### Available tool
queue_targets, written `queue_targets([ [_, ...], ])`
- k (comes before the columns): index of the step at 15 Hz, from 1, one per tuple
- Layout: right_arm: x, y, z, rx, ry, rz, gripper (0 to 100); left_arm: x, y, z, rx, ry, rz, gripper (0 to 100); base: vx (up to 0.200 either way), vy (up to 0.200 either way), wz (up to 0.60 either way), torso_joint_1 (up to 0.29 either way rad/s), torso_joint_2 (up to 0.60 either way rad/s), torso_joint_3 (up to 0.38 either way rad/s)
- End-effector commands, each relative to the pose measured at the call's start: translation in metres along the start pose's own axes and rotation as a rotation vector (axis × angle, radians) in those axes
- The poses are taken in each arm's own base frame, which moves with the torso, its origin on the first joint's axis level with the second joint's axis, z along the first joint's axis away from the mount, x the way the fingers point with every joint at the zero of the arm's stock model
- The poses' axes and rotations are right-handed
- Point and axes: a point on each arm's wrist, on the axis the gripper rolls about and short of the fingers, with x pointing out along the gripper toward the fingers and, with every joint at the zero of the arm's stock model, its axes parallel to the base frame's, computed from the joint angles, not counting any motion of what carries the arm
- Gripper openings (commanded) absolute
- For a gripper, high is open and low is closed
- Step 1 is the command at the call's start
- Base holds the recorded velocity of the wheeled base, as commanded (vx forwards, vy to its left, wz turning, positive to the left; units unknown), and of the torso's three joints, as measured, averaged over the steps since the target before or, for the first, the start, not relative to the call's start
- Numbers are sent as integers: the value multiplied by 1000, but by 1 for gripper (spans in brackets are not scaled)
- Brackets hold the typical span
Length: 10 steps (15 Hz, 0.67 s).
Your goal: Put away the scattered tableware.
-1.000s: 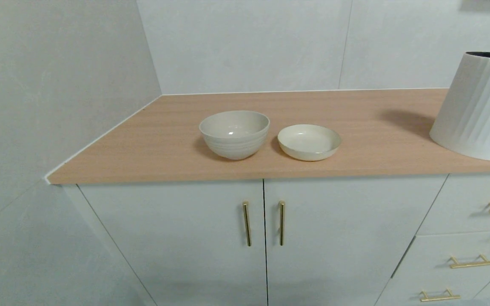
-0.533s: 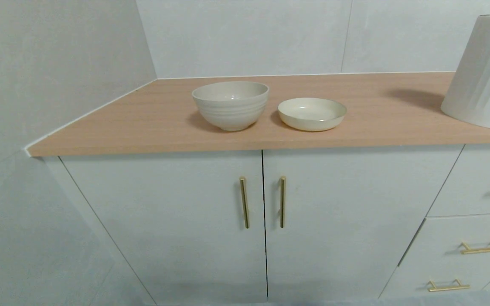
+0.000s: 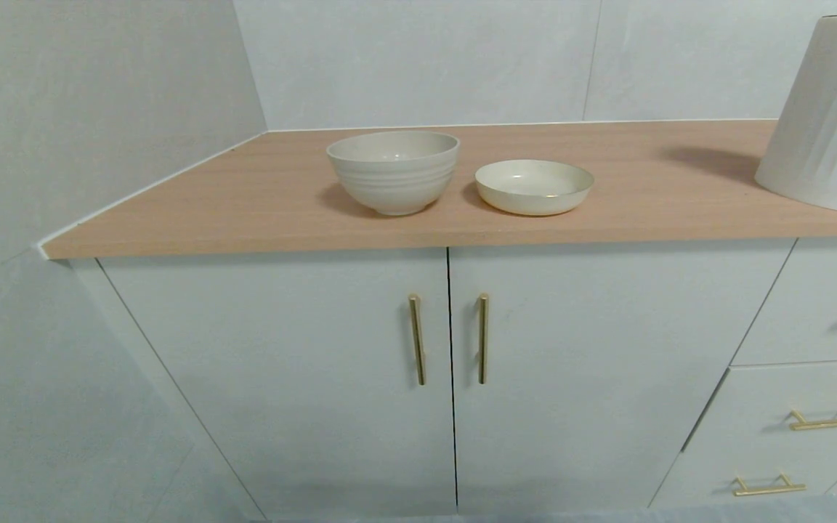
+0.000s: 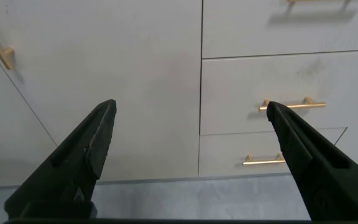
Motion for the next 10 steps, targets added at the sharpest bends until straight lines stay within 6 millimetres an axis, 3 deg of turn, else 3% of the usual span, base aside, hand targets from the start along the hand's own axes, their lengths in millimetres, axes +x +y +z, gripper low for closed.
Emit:
queue_targets([
  [1, 0, 0, 0, -1, -1, 1, 100, 0, 0, 0, -1, 0, 1, 100, 0, 0, 0, 0, 0, 0],
  [7, 0, 0, 2, -52, -10, -4, 100, 0, 0, 0, 1, 0, 1, 100, 0, 0, 0, 0, 0, 0],
  [8, -4, 1, 20, -46, -111, 12, 100, 0, 0, 0, 1, 0, 1, 100, 0, 0, 0, 0, 0, 0],
  [10, -6, 3, 35, -50, -114, 87, 100, 0, 0, 0, 1, 0, 1, 100, 0, 0, 0, 0, 0, 0],
])
